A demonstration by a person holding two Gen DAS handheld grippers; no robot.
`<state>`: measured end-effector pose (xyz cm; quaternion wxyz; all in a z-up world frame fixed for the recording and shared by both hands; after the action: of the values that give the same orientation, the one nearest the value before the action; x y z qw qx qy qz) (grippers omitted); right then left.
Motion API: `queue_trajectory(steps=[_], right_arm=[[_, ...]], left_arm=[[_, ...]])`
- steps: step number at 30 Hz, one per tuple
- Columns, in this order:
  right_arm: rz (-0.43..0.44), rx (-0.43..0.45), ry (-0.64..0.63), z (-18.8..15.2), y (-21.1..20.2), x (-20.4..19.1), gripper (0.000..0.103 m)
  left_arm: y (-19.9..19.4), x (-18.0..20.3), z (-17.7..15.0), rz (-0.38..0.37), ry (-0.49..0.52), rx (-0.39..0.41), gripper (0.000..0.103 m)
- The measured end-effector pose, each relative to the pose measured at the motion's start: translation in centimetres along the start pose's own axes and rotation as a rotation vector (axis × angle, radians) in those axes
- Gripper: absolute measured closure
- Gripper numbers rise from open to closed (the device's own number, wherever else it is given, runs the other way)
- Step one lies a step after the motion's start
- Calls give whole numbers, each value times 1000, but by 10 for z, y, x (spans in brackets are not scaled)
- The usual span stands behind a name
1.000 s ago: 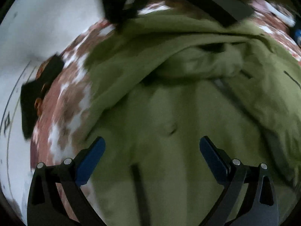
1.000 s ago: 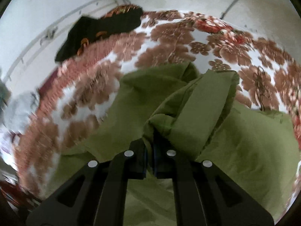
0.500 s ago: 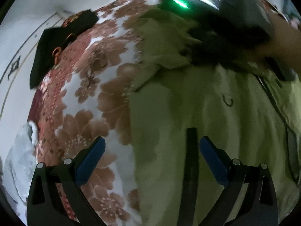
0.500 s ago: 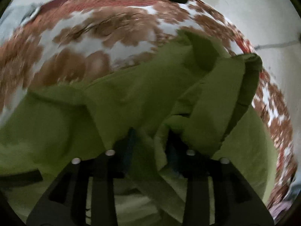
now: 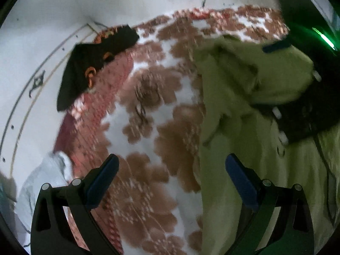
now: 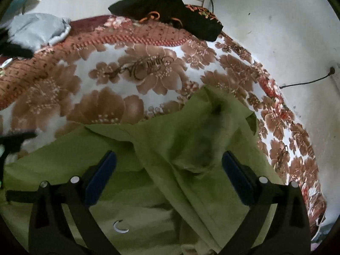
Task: Fold large clothes
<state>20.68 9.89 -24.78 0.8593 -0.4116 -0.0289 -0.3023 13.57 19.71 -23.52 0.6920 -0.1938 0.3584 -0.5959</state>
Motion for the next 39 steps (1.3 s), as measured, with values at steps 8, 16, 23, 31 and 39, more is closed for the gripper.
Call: queue_trajectory(steps=[8,16,23,31,39], right_arm=[[27,-26,335,-38,-41,64,5],[-275,-133,715,-163,-68,210,5],[-337,-197,973,-254,-75,263,5],[-306,-266,1027,-292,-60,252,5],[-293,-311,1006,-307,-49,247,5]], left_arm=[[33,35,79,-118,-40,103,5],[99,105,109,-358,-238,-14,5],[135,133,105,-467,-265,-101,39],[143,121,99,-515,-268,-136,94],[154,77,85,-547,-426,-166,95]])
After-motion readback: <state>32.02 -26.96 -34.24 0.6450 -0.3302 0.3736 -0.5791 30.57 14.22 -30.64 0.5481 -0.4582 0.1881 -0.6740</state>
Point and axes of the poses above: each gripper's, at about its wrist camera, not at the fingertips, and y roughly the way its jaws point, x to its right, z to its top, the point moved 7 cm from there along y, roughly the way its jaws point, and after that the axes turned 10 degrees about x, right-handed, at the moved point
